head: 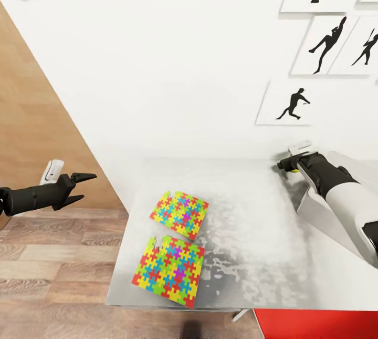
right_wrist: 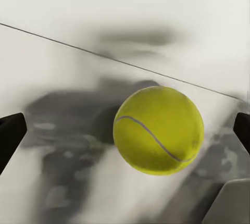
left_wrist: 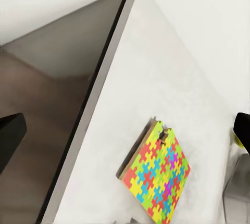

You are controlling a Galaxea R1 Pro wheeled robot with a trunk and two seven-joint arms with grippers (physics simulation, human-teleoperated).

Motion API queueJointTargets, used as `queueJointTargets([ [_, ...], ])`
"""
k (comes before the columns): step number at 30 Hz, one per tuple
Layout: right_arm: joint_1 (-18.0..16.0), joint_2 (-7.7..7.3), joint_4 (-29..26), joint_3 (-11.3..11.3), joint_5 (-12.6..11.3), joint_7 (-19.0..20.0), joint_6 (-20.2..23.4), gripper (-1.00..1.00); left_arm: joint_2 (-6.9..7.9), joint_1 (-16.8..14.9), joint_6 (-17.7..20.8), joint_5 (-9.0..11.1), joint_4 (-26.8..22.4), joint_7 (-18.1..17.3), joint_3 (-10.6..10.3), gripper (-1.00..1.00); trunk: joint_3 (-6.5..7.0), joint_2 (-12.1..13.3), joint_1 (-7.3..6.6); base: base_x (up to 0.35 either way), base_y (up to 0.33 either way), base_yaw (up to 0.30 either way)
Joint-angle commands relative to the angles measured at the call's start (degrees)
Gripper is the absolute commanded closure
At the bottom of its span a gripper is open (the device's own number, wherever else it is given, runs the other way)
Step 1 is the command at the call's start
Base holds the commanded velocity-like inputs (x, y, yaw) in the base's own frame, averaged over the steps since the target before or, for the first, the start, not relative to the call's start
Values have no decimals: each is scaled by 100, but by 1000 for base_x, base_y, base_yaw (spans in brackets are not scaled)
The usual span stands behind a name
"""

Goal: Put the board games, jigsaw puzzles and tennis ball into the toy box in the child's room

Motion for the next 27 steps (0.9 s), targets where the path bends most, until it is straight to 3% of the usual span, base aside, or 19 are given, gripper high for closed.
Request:
queueJointTargets([
  [1, -39, -18, -12, 22, 26, 26, 33, -100, 2, -5, 17, 55, -3, 60, 5, -100, -15, -4, 0, 0, 0, 0],
  [12, -159, -179, -12, 11, 21, 25, 34, -100, 9, -5, 13, 55, -3, 59, 5, -100, -115, -4, 0, 0, 0, 0],
  [27, -165, -197, -12, 8, 21, 25, 34, -100, 12, -5, 14, 55, -3, 59, 5, -100, -252, -4, 0, 0, 0, 0],
])
